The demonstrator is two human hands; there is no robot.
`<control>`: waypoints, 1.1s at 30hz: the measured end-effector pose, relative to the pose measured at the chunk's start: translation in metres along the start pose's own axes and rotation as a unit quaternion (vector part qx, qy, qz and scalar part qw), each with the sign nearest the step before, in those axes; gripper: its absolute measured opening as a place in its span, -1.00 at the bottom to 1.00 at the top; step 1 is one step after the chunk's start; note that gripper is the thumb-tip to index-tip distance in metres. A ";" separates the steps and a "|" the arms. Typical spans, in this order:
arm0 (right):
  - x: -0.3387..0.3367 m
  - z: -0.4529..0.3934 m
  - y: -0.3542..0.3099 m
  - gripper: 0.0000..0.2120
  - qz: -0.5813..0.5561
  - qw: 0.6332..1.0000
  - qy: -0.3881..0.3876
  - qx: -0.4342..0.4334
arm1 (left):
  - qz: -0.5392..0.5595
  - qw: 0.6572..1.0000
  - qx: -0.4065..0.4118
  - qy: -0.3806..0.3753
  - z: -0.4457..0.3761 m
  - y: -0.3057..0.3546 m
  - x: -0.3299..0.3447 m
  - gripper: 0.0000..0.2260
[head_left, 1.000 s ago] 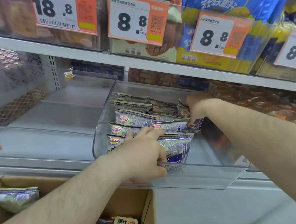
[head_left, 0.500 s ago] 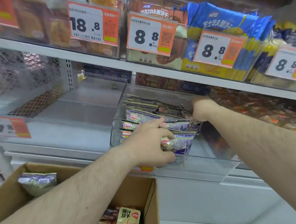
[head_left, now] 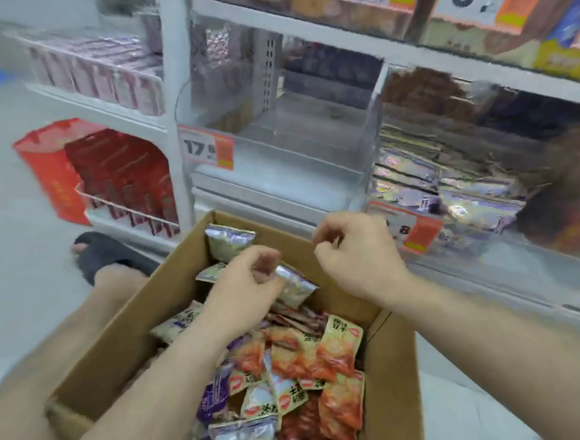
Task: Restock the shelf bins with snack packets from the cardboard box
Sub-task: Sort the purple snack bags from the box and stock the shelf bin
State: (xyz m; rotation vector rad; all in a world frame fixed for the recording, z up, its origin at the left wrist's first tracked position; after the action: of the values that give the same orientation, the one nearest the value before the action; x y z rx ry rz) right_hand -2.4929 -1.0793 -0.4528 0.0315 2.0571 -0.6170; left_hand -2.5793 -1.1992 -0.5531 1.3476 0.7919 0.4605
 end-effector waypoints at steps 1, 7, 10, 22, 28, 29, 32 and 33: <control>0.036 0.004 0.011 -0.87 0.025 0.997 -0.074 0.029 | -0.002 0.999 -0.038 0.010 0.006 -0.020 -0.011 -0.77; 0.162 0.043 0.110 -0.69 0.204 0.907 -0.312 0.197 | 0.045 0.986 -0.153 0.053 0.027 -0.073 -0.046 -0.80; 0.192 0.042 0.128 -0.55 0.219 0.903 -0.292 0.226 | 0.076 0.979 -0.176 0.062 0.028 -0.082 -0.052 -0.80; 0.165 0.045 0.061 -0.82 0.291 0.953 -0.087 0.000 | 0.278 0.861 -0.425 -0.041 0.036 -0.121 -0.025 -0.40; 0.131 0.070 -0.026 -0.81 0.145 0.961 -0.076 -0.223 | 0.325 0.857 -0.400 -0.025 0.031 -0.118 -0.021 -0.60; 0.135 0.069 -0.030 -0.77 0.114 0.965 -0.107 -0.212 | 0.301 0.872 -0.385 -0.001 0.027 -0.123 -0.028 -0.55; 0.143 0.044 -0.018 -0.75 -0.026 0.984 -0.171 -0.036 | 0.255 0.902 -0.343 0.059 0.024 -0.122 -0.056 -0.56; 0.147 0.031 -0.006 -0.76 -0.045 0.984 -0.170 0.039 | 0.247 0.907 -0.334 0.073 0.024 -0.123 -0.064 -0.56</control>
State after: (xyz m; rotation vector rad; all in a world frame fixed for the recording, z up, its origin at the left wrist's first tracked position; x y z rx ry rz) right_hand -2.5504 -1.1305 -0.5824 -0.1148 1.7109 -0.7071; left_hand -2.6223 -1.2841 -0.6563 0.8509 0.3357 1.1325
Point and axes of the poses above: each hand's wrist, its own z-axis away from the middle knuckle, its own x-axis out of the palm, y = z × x, the point moved 9 cm from there along -z, towards the middle knuckle, and after that the axes turned 5 degrees about z, right-handed, at the moved point
